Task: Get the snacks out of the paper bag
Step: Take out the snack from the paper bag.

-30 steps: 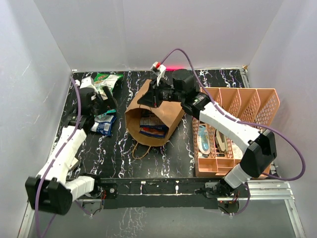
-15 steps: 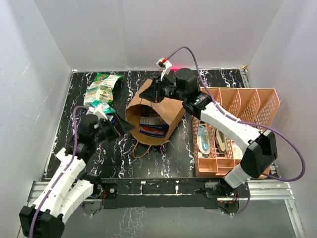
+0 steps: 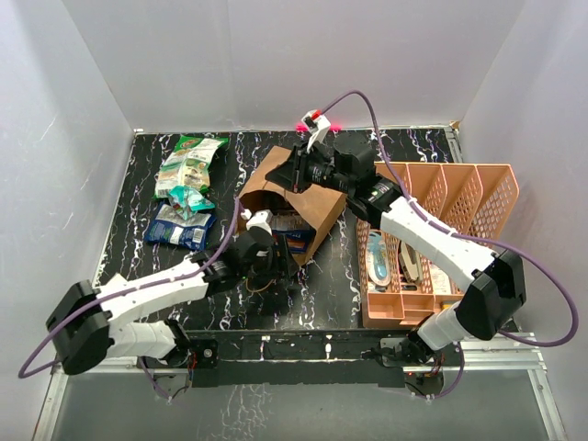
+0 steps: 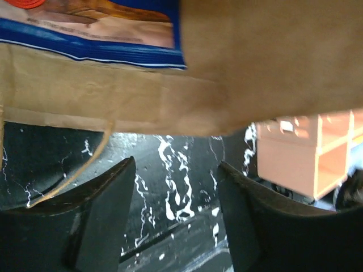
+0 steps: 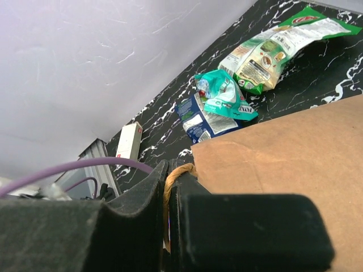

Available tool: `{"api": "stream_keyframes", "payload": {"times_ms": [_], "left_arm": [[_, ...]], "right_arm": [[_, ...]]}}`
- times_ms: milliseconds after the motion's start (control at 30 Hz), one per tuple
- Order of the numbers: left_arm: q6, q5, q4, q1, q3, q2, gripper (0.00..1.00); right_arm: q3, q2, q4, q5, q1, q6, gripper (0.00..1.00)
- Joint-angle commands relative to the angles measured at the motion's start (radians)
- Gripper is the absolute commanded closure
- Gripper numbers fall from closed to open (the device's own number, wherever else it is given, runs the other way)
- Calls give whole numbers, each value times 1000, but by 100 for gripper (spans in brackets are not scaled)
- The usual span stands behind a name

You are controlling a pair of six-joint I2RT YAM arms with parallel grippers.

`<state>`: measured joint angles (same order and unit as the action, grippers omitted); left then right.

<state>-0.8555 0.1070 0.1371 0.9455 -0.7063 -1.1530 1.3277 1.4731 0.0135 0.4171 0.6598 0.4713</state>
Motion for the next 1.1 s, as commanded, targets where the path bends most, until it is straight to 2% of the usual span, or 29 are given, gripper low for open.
{"api": "stream_keyframes", "payload": {"times_ms": [0, 200, 300, 433, 500, 567, 700, 833, 1067], "left_arm": [[-142, 140, -56, 2, -36, -79, 44], [-394, 325, 79, 1, -128, -152, 45], [-556, 360, 165, -8, -151, -190, 44], [-660, 380, 229, -14, -183, -211, 51], [-724, 384, 231, -17, -176, -237, 62], [-749, 385, 224, -24, -181, -249, 65], [-757, 380, 258, -47, -229, -312, 60], [-742, 328, 151, -76, -193, -336, 59], [-705, 322, 89, -107, -213, -401, 59]], "right_arm": [[1, -51, -85, -33, -6, 2, 92], [-6, -76, -96, -35, -5, 13, 92], [-26, -91, -106, -51, -6, 12, 92], [-36, -101, -101, -58, -6, 10, 92], [-39, -104, -102, -57, -6, 9, 92], [-41, -107, -103, -57, -5, 9, 92], [-45, -109, -104, -57, -6, 10, 92], [-45, -109, -107, -45, -6, 17, 92], [-48, -112, -109, -40, -5, 24, 92]]}}
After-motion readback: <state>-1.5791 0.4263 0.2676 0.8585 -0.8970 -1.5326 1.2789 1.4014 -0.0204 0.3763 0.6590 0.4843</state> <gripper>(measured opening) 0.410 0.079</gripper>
